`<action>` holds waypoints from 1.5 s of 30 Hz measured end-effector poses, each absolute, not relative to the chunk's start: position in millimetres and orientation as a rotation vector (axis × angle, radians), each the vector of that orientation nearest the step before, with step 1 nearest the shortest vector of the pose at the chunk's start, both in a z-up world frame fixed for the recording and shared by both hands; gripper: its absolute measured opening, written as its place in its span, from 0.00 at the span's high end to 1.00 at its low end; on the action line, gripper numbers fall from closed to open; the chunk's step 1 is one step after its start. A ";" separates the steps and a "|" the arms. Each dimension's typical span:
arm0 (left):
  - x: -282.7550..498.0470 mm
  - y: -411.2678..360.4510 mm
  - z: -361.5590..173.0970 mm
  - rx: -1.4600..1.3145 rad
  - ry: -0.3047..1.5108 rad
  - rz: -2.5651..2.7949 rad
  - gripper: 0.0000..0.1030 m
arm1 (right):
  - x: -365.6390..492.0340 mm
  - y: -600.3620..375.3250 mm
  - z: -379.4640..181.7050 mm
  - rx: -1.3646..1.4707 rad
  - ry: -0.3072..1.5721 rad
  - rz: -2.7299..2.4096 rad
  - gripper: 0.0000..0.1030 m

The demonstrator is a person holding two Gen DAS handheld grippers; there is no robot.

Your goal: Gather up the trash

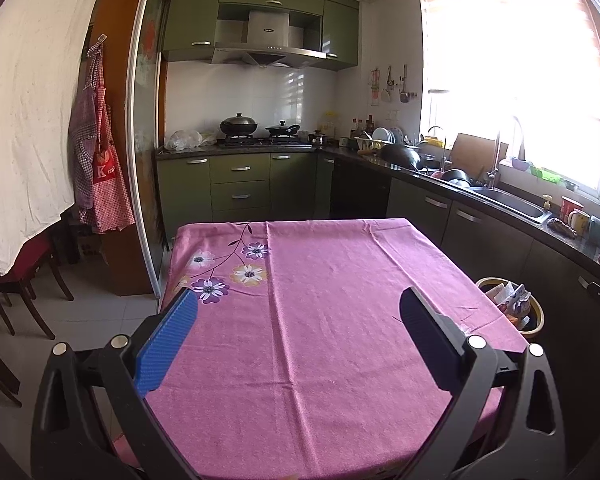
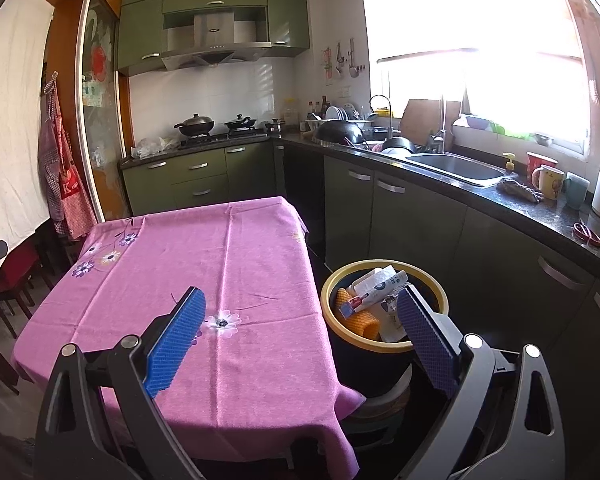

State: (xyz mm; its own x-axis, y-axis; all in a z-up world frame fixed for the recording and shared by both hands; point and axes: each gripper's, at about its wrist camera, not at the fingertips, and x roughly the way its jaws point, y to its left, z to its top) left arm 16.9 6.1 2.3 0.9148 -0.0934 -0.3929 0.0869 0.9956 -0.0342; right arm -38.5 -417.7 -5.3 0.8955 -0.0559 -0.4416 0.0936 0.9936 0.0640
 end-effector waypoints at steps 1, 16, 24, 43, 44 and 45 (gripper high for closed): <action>17.0 5.3 2.1 -0.014 0.405 -0.094 0.07 | -38.8 -417.2 -5.6 0.084 0.454 -0.077 0.08; 17.5 5.1 0.0 -0.001 0.411 -0.103 0.07 | -36.0 -415.8 -8.3 0.078 0.461 -0.069 0.08; 18.2 3.7 -1.4 0.005 0.415 -0.112 0.07 | -33.9 -414.6 -10.0 0.075 0.464 -0.063 0.08; 20.6 -1.2 -4.2 0.011 0.431 -0.133 0.07 | -30.2 -413.4 -14.6 0.069 0.474 -0.051 0.08; 20.7 -1.5 -4.5 0.013 0.432 -0.133 0.07 | -29.4 -413.7 -15.4 0.069 0.476 -0.050 0.08; 20.7 -1.8 -4.7 0.014 0.433 -0.133 0.07 | -28.8 -413.8 -15.5 0.068 0.477 -0.048 0.08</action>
